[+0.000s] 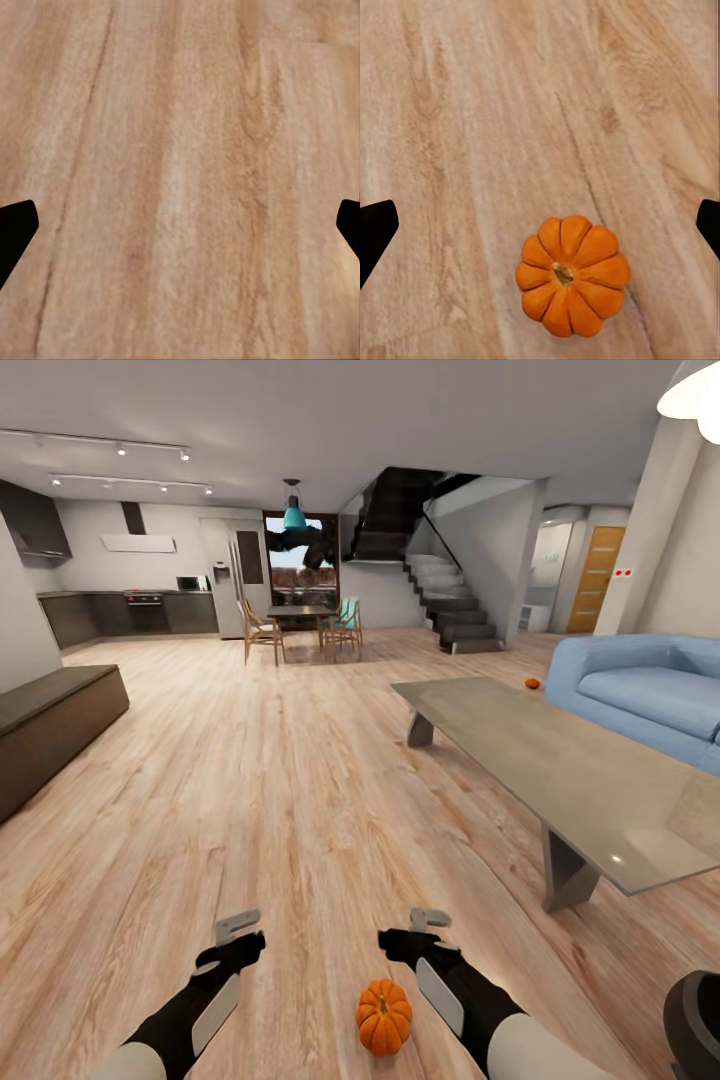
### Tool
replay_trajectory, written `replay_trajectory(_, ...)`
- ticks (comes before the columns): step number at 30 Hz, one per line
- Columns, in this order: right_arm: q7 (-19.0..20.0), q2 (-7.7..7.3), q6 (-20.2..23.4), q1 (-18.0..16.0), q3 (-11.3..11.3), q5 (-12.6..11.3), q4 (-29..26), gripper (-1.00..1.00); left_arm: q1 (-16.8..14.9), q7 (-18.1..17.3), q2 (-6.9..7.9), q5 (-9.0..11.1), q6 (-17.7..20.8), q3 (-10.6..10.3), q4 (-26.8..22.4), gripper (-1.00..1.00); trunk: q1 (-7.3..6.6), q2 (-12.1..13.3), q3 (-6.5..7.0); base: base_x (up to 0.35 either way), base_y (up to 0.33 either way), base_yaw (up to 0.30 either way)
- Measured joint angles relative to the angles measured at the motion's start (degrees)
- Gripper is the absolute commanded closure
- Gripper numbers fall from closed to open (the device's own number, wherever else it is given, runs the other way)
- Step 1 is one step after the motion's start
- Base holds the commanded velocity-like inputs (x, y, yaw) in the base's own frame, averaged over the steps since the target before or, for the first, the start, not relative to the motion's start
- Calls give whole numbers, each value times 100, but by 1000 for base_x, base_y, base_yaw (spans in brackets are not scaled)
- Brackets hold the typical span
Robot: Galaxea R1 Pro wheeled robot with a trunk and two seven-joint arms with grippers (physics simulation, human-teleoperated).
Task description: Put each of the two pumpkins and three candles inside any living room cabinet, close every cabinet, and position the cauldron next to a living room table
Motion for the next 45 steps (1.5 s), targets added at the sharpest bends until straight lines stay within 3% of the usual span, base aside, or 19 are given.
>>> replay_trajectory(14,26,9,-45,49,-8,73,-64,-100,18,8,3,-10,-211,-9,251,-100,0,0,0,2,97,12)
replay_trajectory(29,-37,46,-39,49,17,96,-78,-100,20,2,3,-11,-225,-12,244,-100,0,0,0,0,61,254)
replay_trajectory(45,-28,55,-37,49,19,87,-97,-100,20,-2,3,-11,-222,-12,244,-100,0,0,0,-4,114,109)
